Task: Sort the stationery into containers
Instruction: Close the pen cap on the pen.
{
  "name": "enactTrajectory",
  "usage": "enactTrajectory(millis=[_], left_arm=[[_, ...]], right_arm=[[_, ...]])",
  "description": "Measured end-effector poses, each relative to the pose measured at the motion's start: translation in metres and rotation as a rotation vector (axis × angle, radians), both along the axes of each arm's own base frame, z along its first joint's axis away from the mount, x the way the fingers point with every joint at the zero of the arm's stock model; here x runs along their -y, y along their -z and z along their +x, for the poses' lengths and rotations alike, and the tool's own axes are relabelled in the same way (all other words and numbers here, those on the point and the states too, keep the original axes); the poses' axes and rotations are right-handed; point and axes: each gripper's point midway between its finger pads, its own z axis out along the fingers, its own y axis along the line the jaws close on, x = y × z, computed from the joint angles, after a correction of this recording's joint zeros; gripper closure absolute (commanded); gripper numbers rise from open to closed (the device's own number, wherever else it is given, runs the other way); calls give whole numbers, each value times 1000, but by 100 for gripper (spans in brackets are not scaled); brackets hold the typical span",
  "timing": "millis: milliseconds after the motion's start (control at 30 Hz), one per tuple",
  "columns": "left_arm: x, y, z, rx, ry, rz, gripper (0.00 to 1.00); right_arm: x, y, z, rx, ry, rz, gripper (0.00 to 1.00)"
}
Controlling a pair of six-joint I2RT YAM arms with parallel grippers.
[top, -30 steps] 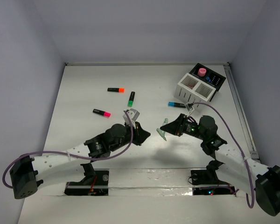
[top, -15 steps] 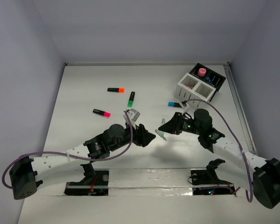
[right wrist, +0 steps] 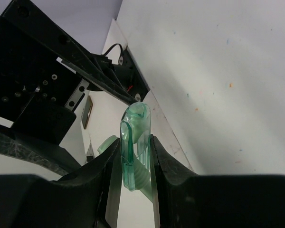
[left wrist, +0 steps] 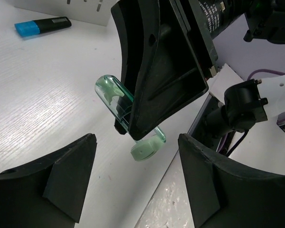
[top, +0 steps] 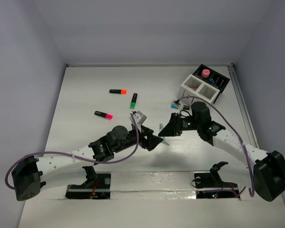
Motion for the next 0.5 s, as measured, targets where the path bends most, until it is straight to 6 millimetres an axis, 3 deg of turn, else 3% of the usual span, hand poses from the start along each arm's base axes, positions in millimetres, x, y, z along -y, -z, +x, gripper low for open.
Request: enactTrajectory(millis=[267, 500], left_arm=[[4, -2, -7, -6, 41, -13, 45], [9, -10, -15, 16, 97, -57, 42]], right_arm=[[1, -1, -6, -20, -27, 1, 88], [0, -4, -14, -38, -76, 17, 90]])
